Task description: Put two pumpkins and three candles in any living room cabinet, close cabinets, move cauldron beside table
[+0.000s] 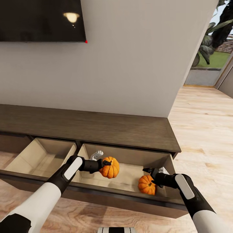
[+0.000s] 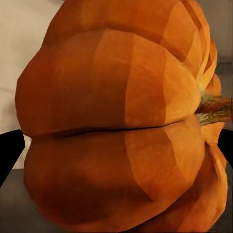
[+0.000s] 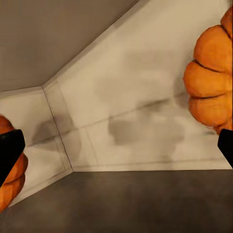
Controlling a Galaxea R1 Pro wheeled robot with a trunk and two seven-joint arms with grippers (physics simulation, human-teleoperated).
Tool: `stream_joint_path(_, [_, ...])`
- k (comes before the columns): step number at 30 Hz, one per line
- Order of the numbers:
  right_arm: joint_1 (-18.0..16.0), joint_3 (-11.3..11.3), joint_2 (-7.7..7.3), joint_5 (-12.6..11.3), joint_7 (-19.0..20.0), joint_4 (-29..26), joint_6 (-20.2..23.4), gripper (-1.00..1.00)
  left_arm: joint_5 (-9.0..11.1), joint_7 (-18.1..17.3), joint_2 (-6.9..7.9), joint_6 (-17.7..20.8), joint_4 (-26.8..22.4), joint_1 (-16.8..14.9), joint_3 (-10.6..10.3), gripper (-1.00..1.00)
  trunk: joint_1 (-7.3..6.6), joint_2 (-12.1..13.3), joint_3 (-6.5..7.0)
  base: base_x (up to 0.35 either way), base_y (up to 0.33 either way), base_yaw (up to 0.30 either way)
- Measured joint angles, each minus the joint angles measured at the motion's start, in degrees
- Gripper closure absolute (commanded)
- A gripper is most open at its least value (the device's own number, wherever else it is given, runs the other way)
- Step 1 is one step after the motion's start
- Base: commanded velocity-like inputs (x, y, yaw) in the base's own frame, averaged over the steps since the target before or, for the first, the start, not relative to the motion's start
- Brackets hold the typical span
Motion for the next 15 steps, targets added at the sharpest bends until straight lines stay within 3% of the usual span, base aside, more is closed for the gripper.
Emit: stream_joint_path(15, [0.0, 0.0, 0.0, 0.0, 0.0, 0.0, 0.0, -1.0, 0.01, 0.07, 0.01, 0.02, -0.39, 0.09, 0.4, -1.0, 0.0, 0.0, 0.0, 0.0, 0.0, 0.0])
